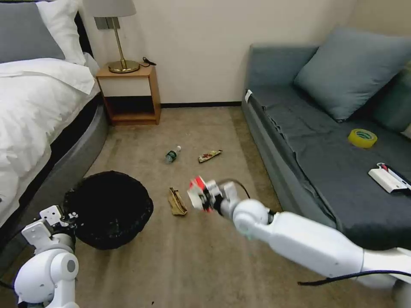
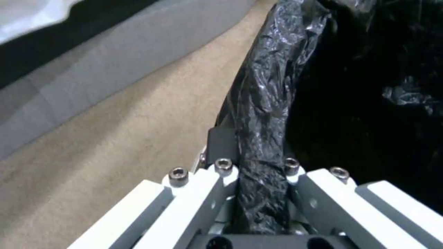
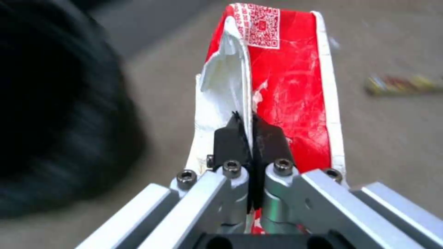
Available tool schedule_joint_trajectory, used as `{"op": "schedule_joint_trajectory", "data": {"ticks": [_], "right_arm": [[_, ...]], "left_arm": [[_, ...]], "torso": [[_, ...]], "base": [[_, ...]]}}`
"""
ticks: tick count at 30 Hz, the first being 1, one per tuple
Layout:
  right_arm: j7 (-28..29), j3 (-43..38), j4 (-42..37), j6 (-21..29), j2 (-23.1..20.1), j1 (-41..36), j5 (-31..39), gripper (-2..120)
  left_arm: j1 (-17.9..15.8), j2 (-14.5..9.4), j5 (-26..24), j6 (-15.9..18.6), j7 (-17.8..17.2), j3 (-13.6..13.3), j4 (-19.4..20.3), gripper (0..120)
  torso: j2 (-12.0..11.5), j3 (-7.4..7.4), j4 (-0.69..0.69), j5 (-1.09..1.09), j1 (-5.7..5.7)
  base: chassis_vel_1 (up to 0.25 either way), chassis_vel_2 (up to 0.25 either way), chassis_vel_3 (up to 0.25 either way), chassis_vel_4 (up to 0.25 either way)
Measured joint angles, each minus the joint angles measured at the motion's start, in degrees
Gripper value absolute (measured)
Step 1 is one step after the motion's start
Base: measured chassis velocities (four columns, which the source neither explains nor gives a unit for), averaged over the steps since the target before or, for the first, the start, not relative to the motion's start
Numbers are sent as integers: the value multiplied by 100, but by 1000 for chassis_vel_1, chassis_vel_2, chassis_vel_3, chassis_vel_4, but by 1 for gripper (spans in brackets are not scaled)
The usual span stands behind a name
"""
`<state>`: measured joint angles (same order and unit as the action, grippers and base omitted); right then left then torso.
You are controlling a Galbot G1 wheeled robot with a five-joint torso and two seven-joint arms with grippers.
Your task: Pick up the trash bin, then pick up the garbage on the floor and place it into the trash bin.
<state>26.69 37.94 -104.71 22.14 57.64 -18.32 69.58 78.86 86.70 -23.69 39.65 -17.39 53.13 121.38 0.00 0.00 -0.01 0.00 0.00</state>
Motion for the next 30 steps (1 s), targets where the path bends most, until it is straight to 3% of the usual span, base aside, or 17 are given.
{"op": "schedule_joint_trajectory", "data": {"ticks": [2,5,6,8,12,19,30], "right_arm": [[132,5,-109,3,181,69,133,0],[411,304,-220,-153,988,307,297,0],[411,304,-220,-153,988,307,297,0],[495,597,-142,-279,1473,402,320,0],[649,953,54,-398,1892,409,314,0],[748,1513,504,-396,2134,311,80,1],[756,1498,476,-353,2053,354,-102,39]], "left_arm": [[17,25,15,0,-2,-28,-2,3],[65,111,46,16,-4,-122,17,3],[65,111,46,16,-4,-122,17,3],[81,156,49,37,-10,-161,60,3],[99,220,54,49,-12,-200,102,3],[134,266,56,56,-14,-204,204,3],[126,283,50,68,-8,-227,232,3]], "torso": [[0,0,-1,1,0],[0,0,3,3,0],[0,0,3,3,0],[0,0,4,2,0],[0,0,3,2,0],[0,0,1,1,0],[0,0,0,0,0]], "base": [[0,0,0,0],[0,0,0,0],[0,0,0,0],[0,0,0,0],[0,0,0,0],[0,0,0,0],[0,0,0,0]]}}
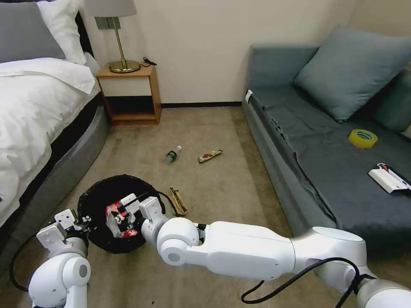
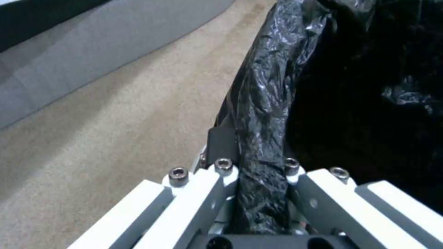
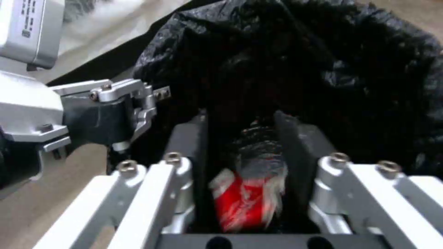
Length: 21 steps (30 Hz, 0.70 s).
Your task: Pick up the trash bin, then pick up the garbage on the floor and place it into the trash bin.
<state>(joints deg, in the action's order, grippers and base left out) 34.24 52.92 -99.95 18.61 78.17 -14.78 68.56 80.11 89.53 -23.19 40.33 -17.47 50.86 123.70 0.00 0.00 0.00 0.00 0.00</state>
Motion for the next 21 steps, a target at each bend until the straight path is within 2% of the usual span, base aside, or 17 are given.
{"op": "schedule_joint_trajectory", "data": {"ticks": [3,4,7,9,11,13,14,16,17,18,19,21], "right_arm": [[3,-212,-106,-28,-114,-15,-236,54],[3,-212,-106,-28,-114,-15,-236,54],[-151,-869,-435,-84,-506,-61,-668,67],[-235,-1031,-498,-129,-657,-90,-815,70],[-545,-1577,-732,-429,-1353,-300,-1338,80],[-708,-2096,-1028,-675,-1992,-646,-1887,88],[-708,-2096,-1028,-675,-1992,-646,-1887,88],[-790,-2825,-1480,-764,-2460,-1237,-2561,97],[-767,-3304,-1802,-715,-2644,-1607,-2800,99],[-710,-3716,-2072,-636,-2752,-1956,-2934,99],[-710,-3716,-2072,-636,-2752,-1956,-2934,99],[-607,-4618,-2541,-505,-2863,-2876,-3269,100]], "left_arm": [[6,-15,-9,1,5,13,8,3],[6,-15,-9,1,5,13,8,3],[7,-33,-14,1,12,25,14,3],[7,-38,-16,1,18,32,15,3],[6,-57,-14,-5,27,69,27,3],[13,-76,-12,-9,31,109,65,3],[13,-76,-12,-9,31,109,65,3],[23,-88,-21,-15,54,147,99,3],[29,-88,-22,-23,60,167,112,3],[44,-88,-21,-33,62,196,125,3],[44,-88,-21,-33,62,196,125,3],[76,-87,-17,-53,70,241,153,3]], "torso": [[0,0,2,0,0],[0,0,2,0,0],[0,0,2,-1,0],[0,0,2,-1,0],[0,0,3,-3,0],[0,0,-3,-3,0],[0,0,-3,-3,0],[0,0,-5,-4,0],[0,0,0,-3,0],[0,1,1,-2,0],[0,1,1,-2,0],[0,0,1,-2,0]], "base": [[0,0,0,0],[0,0,0,0],[0,0,0,0],[0,0,0,0],[0,0,0,0],[0,0,0,0],[0,0,0,0],[0,0,0,0],[0,0,0,0],[0,0,0,0],[0,0,0,0],[0,0,0,0]]}}
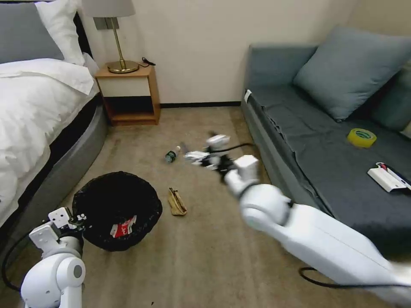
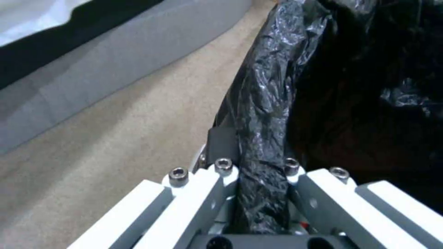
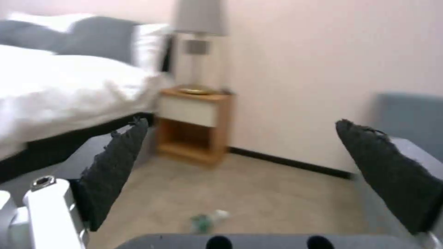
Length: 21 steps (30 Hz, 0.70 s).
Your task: Pick up the trash bin, then pick up the garbage on the floor and place it into the trash bin.
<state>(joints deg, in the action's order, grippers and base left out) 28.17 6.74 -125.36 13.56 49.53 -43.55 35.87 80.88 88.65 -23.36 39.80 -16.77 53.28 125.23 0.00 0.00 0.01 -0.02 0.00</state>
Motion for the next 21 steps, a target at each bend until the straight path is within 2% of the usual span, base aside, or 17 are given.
{"op": "schedule_joint_trajectory", "data": {"ticks": [2,3,6,7,8,9,12,13,16,21], "right_arm": [[6,-907,-313,-15,78,-1067,-472,100],[6,-907,-313,-15,78,-1067,-472,100],[-133,-1750,-640,-313,462,-2530,-1062,100],[-181,-1868,-710,-404,583,-2941,-1222,100],[-181,-1868,-710,-404,583,-2941,-1222,100],[-242,-1941,-750,-499,704,-3267,-1398,100],[-553,-2005,-761,-960,1294,-4115,-2241,100],[-553,-2005,-761,-960,1294,-4115,-2241,100],[-661,-1824,-707,-1202,1831,-4435,-2625,100],[-753,-1726,-613,-1339,2022,-4479,-2806,100]], "left_arm": [[15,-3,0,-18,12,29,19,3],[15,-3,0,-18,12,29,19,3],[12,-17,5,-28,16,60,23,3],[15,-23,4,-32,16,65,26,3],[15,-23,4,-32,16,65,26,3],[19,-33,3,-40,19,70,26,3],[37,-41,-13,-52,32,75,53,3],[37,-41,-13,-52,32,75,53,3],[61,-44,-27,-64,34,86,105,3],[101,-54,-52,-70,39,113,169,3]], "torso": [[0,0,-3,-1,0],[0,0,-3,-1,0],[0,0,-3,0,0],[0,0,-1,1,0],[0,0,-1,1,0],[0,1,-3,1,0],[0,1,-2,3,0],[0,1,-2,3,0],[0,0,-1,3,0],[0,0,0,3,0]], "base": [[0,0,0,0],[0,0,0,0],[0,0,0,0],[0,0,0,0],[0,0,0,0],[0,0,0,0],[0,0,0,0],[0,0,0,0],[0,0,0,0],[0,0,0,0]]}}
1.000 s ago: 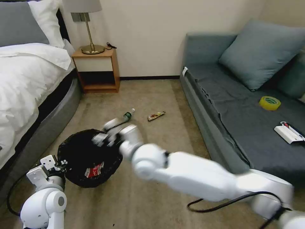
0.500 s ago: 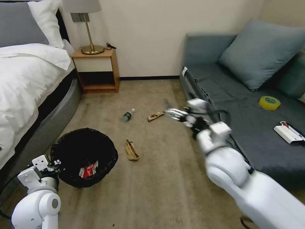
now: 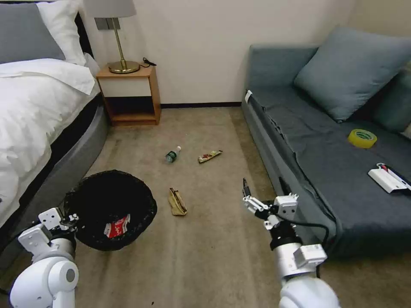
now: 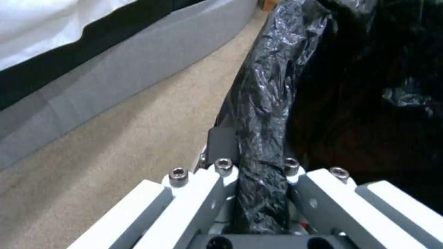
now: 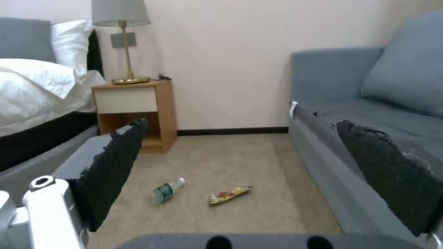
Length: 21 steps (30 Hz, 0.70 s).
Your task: Pick up the trash bin, then pick up the garbage on the floor and place it into the trash bin.
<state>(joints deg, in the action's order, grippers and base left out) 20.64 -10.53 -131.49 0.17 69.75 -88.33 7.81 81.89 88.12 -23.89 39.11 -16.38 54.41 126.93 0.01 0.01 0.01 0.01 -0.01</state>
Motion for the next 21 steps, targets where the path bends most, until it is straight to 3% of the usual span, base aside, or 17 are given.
{"op": "schedule_joint_trajectory", "data": {"ticks": [9,21], "right_arm": [[-74,-30,31,1,-129,129,52,100],[-147,-58,87,160,-313,303,201,100]], "left_arm": [[37,30,-8,-21,5,8,39,3],[65,58,-14,-87,27,24,11,3]], "torso": [[0,0,0,-1,0],[0,-1,-1,-2,1]], "base": [[-36,25,48,-28],[-150,145,153,-151]]}}
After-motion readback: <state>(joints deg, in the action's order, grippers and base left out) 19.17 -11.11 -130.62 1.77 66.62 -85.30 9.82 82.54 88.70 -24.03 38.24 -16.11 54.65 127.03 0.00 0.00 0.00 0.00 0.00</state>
